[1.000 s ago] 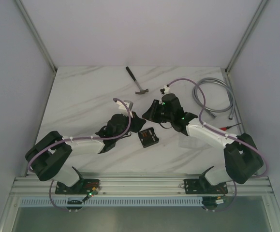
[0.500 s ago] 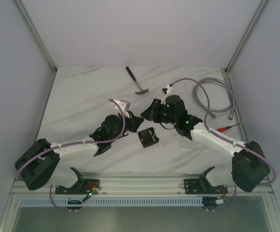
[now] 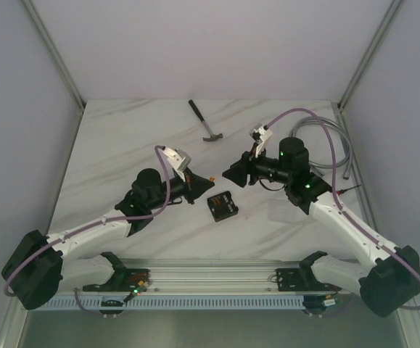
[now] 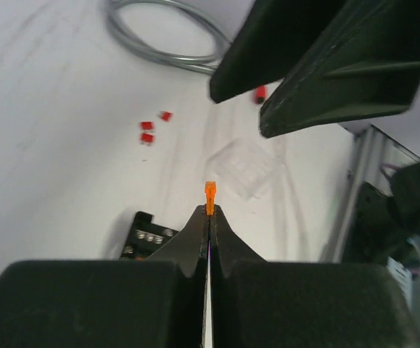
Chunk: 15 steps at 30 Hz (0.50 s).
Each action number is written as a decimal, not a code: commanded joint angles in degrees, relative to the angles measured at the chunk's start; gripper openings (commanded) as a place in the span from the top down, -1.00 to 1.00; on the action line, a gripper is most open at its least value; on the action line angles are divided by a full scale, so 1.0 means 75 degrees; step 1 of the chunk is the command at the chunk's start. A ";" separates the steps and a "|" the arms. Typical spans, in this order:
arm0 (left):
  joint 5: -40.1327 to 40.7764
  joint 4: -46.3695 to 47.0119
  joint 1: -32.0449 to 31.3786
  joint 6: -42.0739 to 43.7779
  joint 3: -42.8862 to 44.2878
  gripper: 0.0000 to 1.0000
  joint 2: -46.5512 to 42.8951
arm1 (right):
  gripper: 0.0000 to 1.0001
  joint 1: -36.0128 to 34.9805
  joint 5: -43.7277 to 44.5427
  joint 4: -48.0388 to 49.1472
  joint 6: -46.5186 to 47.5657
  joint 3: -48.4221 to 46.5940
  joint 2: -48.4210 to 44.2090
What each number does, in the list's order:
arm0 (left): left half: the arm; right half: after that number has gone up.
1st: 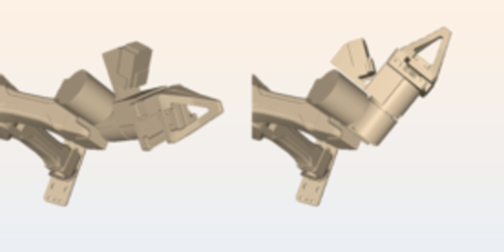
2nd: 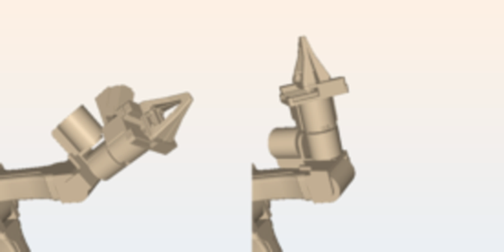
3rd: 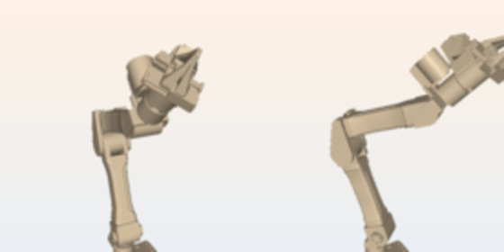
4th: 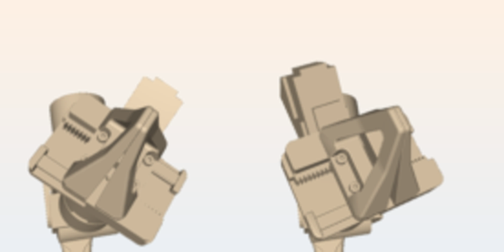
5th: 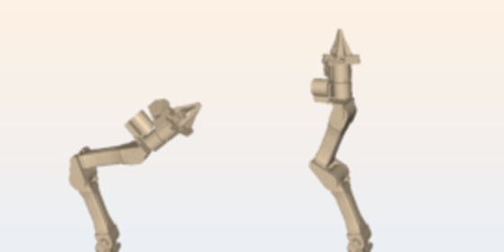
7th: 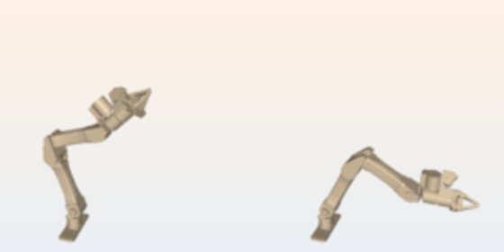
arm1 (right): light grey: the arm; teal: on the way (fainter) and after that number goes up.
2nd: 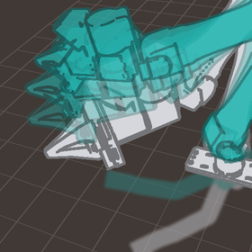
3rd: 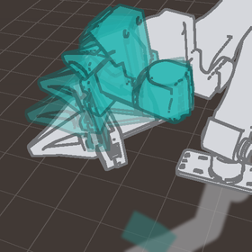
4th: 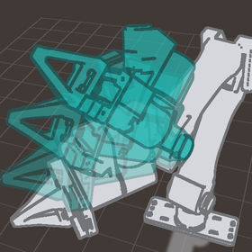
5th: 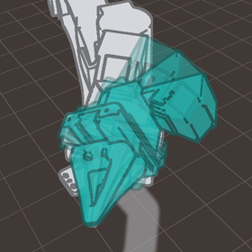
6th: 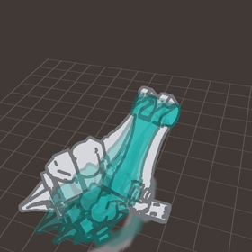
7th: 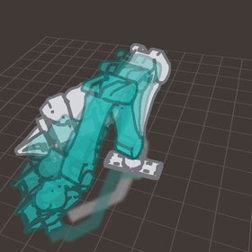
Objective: Snap on the fuse box
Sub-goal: Pick up the fuse from the center of the board, then install the fuse at the fuse box base.
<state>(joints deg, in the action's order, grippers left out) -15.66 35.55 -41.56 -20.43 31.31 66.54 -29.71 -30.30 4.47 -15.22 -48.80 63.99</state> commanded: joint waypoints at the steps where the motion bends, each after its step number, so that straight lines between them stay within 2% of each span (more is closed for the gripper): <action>1: -0.1802 -0.0173 0.0046 0.0307 0.0056 1.00 -0.0326 | -0.08 0.0106 -0.2113 -0.0354 0.1683 -0.0248 -0.0186; 7: -0.2672 -0.0339 0.0037 0.0316 0.0296 1.00 -0.0450 | -0.06 0.0099 -0.3093 -0.0648 0.2434 -0.0459 -0.0235; 15: -0.3029 0.0036 -0.0036 0.0097 0.0370 1.00 -0.0297 | 0.01 0.0099 -0.3922 -0.0840 0.2671 -0.0606 -0.0013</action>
<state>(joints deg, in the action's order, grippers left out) -34.33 33.01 -41.52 -19.64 31.99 64.03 -29.08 -54.06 -0.47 2.04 -50.87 63.29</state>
